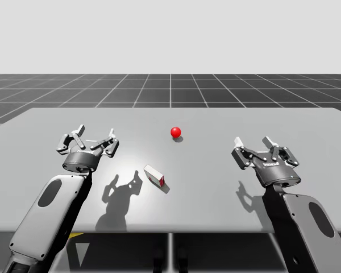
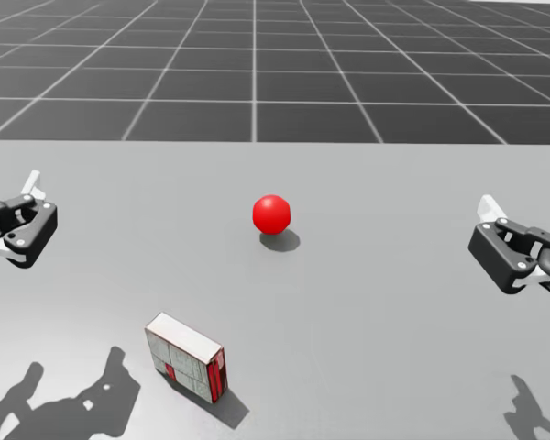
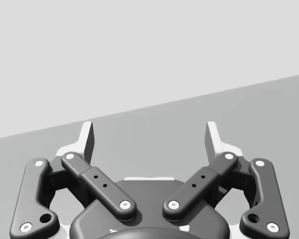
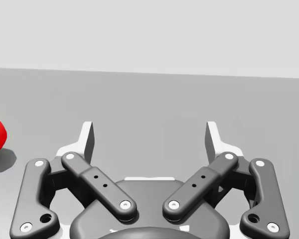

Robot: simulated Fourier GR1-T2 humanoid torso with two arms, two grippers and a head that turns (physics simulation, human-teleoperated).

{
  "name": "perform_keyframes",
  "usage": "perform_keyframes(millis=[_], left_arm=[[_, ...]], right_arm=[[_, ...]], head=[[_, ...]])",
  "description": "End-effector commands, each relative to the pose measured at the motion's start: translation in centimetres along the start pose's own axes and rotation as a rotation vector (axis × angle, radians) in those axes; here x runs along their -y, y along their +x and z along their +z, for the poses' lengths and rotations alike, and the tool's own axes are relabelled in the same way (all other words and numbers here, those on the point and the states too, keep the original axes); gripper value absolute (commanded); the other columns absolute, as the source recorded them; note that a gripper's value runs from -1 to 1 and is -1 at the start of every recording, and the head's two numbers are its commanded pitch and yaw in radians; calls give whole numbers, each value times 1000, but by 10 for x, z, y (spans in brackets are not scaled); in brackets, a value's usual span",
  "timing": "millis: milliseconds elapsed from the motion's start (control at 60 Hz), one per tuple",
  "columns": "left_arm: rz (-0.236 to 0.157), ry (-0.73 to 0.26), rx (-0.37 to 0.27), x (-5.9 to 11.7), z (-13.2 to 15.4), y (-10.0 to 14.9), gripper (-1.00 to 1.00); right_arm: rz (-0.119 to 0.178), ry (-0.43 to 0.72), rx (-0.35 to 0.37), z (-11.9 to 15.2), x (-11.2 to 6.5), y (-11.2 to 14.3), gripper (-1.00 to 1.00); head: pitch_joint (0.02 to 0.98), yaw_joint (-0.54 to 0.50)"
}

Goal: Watch the red light. When it turns green, pick up the object.

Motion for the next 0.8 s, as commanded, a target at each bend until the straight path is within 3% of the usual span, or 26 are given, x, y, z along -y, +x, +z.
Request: perform_keyframes(millis=[17,800], left_arm=[[0,-1,0,0,0,0,-1000],[-10,-5,-5,1,0,0,-1000]], right_arm=[[-2,-1,1,0,0,0,-1000],[2,1,4,0,1,0,-1000]], head=[[616,-48],[616,-43]])
